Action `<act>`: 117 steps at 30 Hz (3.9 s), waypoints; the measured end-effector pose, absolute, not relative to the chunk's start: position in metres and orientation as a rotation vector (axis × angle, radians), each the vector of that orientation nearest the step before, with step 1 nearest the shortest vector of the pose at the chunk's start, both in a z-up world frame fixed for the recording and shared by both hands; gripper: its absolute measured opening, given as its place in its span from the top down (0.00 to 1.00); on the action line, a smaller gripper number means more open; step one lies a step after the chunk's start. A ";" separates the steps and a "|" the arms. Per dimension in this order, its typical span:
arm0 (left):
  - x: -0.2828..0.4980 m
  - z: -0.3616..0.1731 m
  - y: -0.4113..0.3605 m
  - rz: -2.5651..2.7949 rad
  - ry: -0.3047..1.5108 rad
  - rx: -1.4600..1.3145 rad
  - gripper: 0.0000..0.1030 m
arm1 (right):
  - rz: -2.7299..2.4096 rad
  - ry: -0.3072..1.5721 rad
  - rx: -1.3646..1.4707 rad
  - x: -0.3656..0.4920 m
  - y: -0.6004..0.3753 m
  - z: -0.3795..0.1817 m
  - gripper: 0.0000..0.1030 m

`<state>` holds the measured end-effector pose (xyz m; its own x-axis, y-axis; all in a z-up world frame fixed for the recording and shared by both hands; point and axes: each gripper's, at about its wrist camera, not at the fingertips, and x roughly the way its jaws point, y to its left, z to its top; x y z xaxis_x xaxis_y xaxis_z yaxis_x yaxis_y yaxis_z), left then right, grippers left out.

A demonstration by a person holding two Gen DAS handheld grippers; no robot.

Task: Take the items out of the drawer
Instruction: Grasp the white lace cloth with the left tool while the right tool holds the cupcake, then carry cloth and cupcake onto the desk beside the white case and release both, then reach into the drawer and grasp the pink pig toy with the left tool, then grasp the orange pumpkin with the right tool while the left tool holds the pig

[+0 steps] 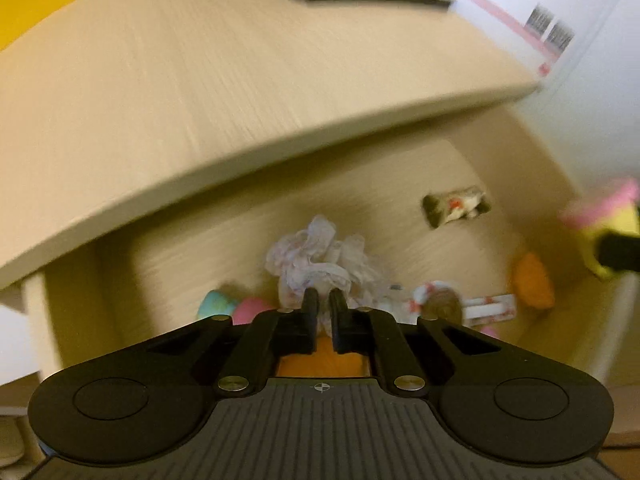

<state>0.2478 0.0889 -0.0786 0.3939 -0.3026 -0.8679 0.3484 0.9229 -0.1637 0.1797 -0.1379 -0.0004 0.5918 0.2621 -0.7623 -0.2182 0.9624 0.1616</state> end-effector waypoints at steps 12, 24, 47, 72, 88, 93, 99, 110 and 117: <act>0.247 0.056 0.096 -0.486 0.657 -0.080 0.93 | 0.289 0.688 0.047 0.240 -0.126 0.054 0.62; 0.355 -0.009 0.086 -0.305 0.813 -0.113 0.86 | 0.273 0.694 -0.004 0.369 -0.102 0.011 0.59; 0.234 0.009 0.157 -0.302 0.927 -0.158 0.85 | 0.282 0.726 0.086 0.259 -0.129 0.032 0.09; 0.270 -0.102 0.106 -0.087 1.223 -0.254 0.39 | 0.181 0.943 -0.058 0.192 -0.130 -0.029 0.10; 0.269 -0.116 0.092 0.105 1.200 -0.138 0.43 | 0.190 0.902 -0.166 0.192 -0.119 -0.031 0.10; 0.263 -0.112 0.092 0.029 1.210 -0.144 0.48 | 0.204 0.940 -0.122 0.204 -0.127 -0.032 0.10; 0.234 -0.078 0.111 -0.071 1.194 -0.246 0.51 | 0.174 1.043 0.036 0.250 -0.141 -0.041 0.10; 0.169 -0.013 0.159 -0.003 1.136 -0.231 0.51 | 0.451 1.245 0.027 0.293 -0.077 -0.069 0.18; 0.144 0.000 0.160 0.061 1.113 -0.189 0.51 | 0.585 1.364 -0.258 0.269 0.021 -0.107 0.18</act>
<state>0.1439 0.1605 -0.0003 0.4421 -0.0457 -0.8958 -0.1437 0.9822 -0.1210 0.2687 0.0210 -0.1067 0.0920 0.2426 -0.9657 -0.5328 0.8313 0.1581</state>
